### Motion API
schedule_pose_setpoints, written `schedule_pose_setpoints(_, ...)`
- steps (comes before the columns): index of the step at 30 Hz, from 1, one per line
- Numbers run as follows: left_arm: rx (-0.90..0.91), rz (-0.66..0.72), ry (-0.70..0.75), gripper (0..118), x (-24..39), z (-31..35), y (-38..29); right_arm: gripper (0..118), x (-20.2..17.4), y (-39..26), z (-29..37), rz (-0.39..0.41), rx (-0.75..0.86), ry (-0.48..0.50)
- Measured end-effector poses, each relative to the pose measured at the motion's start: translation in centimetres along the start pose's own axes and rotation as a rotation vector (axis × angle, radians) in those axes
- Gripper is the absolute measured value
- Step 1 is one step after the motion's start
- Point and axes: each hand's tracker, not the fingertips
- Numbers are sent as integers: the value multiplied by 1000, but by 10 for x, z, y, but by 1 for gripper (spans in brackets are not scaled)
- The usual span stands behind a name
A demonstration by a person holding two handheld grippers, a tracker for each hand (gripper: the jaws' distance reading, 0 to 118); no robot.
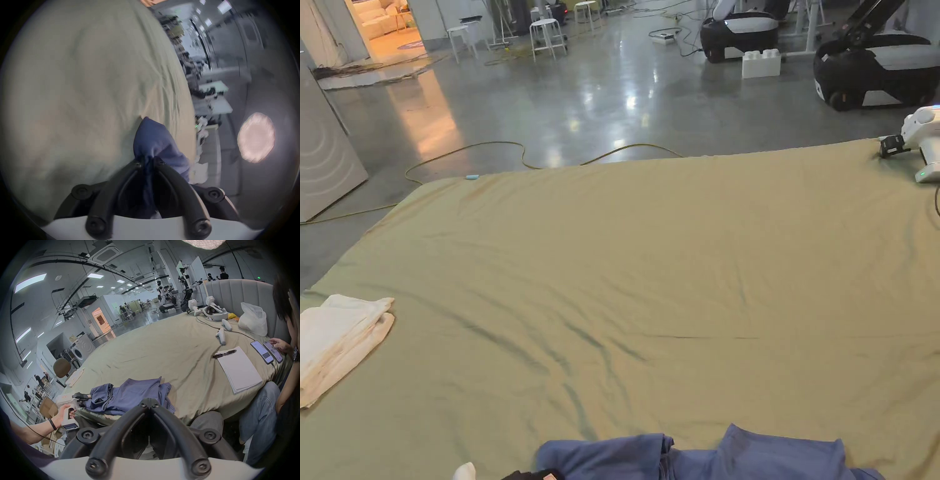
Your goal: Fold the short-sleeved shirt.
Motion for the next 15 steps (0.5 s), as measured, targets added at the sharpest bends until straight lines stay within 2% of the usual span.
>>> schedule_pose_setpoints(1,7,92,-131,11,-6,2,1,0,0,-1,1,11,2,3)
schedule_pose_setpoints(2,31,122,-167,11,-8,4,-2,0,-2,-1,1,21,3,9)
schedule_pose_setpoints(3,46,83,-115,10,-5,6,-4,0,-3,-1,2,26,2,13)
schedule_pose_setpoints(4,46,73,-123,10,-4,8,-4,0,-3,0,1,29,0,15)
schedule_pose_setpoints(8,211,135,-218,8,1,46,5,0,-8,5,0,45,-6,6)
schedule_pose_setpoints(9,206,130,-244,7,3,59,14,0,-7,5,-1,45,-6,10)
schedule_pose_setpoints(10,256,111,-223,7,10,72,16,0,-7,6,-2,41,-5,16)
schedule_pose_setpoints(13,243,-63,-139,7,34,98,32,0,-5,5,-9,19,-6,34)
schedule_pose_setpoints(15,218,-115,-125,7,54,106,32,0,-5,3,-15,8,-14,37)
